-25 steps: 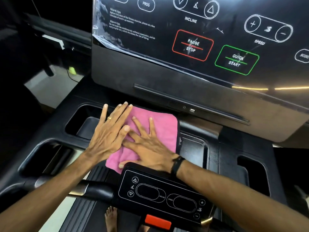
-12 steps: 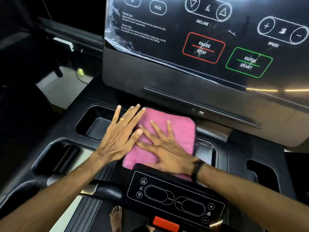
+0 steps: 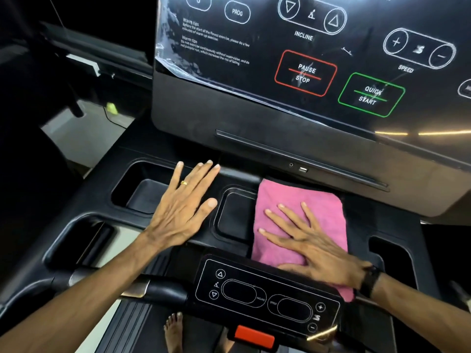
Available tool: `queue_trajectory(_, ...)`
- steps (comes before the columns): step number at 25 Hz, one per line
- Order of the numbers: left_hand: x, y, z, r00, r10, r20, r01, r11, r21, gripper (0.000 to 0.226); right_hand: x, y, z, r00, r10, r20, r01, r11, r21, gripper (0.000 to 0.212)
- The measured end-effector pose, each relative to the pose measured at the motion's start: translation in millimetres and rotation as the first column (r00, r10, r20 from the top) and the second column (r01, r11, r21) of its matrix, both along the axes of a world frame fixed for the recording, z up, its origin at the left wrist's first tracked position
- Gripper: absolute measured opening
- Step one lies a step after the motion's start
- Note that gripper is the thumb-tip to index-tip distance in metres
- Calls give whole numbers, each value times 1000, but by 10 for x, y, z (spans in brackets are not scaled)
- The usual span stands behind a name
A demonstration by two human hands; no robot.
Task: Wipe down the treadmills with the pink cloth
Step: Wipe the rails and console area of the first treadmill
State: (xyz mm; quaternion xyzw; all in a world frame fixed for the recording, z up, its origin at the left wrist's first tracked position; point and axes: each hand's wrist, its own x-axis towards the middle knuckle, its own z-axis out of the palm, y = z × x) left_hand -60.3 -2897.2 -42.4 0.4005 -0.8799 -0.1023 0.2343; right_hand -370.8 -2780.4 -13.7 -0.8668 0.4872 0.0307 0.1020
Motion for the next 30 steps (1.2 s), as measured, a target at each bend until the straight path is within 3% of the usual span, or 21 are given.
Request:
queue_trajectory(7,40,-18,-22,998,18,-65,-17,999,27,66,1217,-742,-96,999,-37,23,37,999,8,77)
queue_trajectory(12,30,10,-25,999,-50,-15,50,998,-23,65,272,-144,-1,993,-68,98,60,996,73,71)
queue_trajectory(15,21,3,-21,1000,-28,-6,27,999,-23,67,-222,151,76,998,-62,31,61,997,42,64)
queue_trajectory(19,-18,-27,-26,993,-63,98,67,997,-35,70,73,-72,-10,1000,-7,-24,6,999,-37,63)
queue_trajectory(24,-13,2,-35,981,-132,143,142,988,-61,71,588,-573,-116,997,-52,-54,45,992,-116,71)
queue_trajectory(30,-119,-26,36,964,-207,167,214,976,-28,73,-201,18,-60,970,-243,12,244,967,-78,74)
